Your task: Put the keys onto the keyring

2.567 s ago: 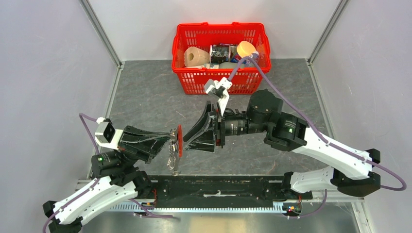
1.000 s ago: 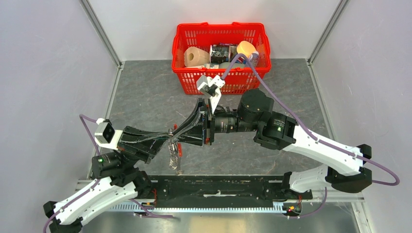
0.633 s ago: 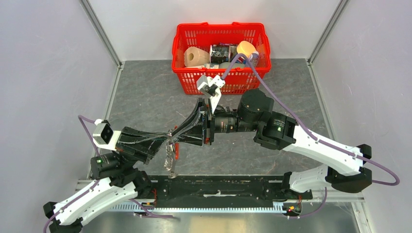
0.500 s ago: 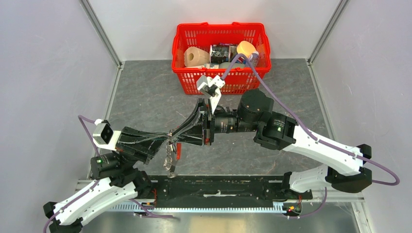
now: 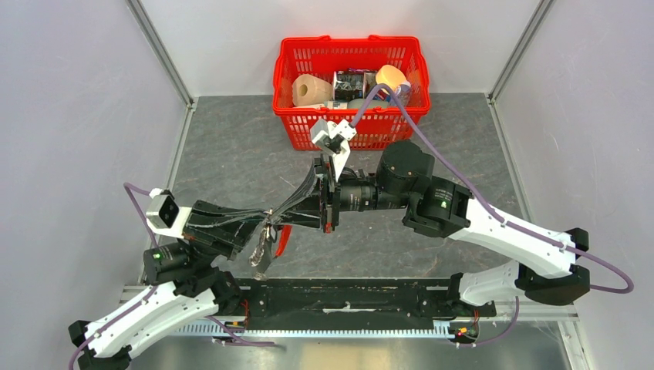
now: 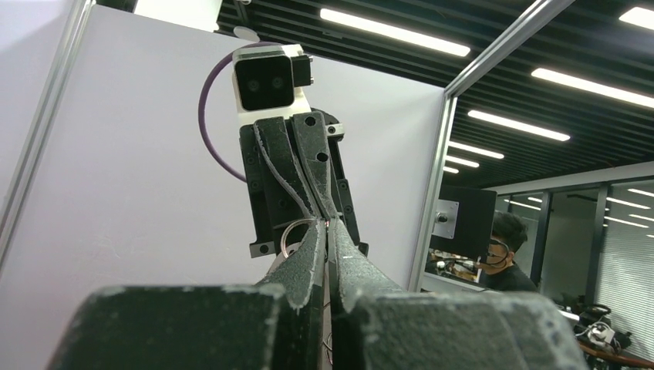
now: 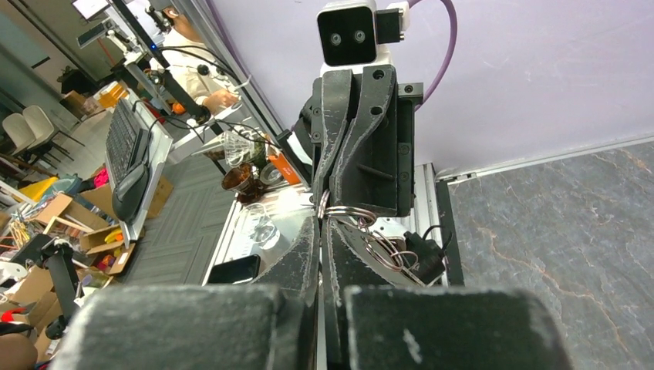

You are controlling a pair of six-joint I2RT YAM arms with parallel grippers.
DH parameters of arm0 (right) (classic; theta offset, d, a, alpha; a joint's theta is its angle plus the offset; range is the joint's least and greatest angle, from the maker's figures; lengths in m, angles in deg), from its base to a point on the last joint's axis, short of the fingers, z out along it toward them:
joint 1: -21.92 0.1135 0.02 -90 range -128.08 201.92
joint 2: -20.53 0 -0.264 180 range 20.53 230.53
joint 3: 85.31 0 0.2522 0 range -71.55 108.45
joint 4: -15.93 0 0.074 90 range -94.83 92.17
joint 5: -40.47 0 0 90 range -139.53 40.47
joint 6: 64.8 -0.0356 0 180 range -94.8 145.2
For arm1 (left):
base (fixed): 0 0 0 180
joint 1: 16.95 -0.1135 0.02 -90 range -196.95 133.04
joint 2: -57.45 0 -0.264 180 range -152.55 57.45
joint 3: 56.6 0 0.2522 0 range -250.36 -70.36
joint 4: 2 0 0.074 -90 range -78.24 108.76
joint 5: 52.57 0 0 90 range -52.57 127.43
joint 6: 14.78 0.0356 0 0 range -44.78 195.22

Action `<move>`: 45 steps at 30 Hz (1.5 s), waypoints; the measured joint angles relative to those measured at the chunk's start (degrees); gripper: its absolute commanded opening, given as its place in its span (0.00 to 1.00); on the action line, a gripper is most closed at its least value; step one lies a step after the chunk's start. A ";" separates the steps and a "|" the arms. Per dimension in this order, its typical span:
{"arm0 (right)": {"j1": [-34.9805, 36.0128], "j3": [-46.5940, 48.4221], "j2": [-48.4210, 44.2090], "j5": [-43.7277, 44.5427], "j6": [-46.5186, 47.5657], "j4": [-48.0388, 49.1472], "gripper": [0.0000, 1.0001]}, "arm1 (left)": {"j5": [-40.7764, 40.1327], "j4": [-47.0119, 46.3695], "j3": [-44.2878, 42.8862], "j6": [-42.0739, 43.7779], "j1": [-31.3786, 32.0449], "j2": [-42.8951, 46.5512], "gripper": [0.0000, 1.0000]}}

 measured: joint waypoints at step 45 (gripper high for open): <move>0.11 -10.27 -5.05 -16.24 9.05 -39.60 0.00 | 34.60 70.88 -16.76 -0.68 0.00 -6.21 0.31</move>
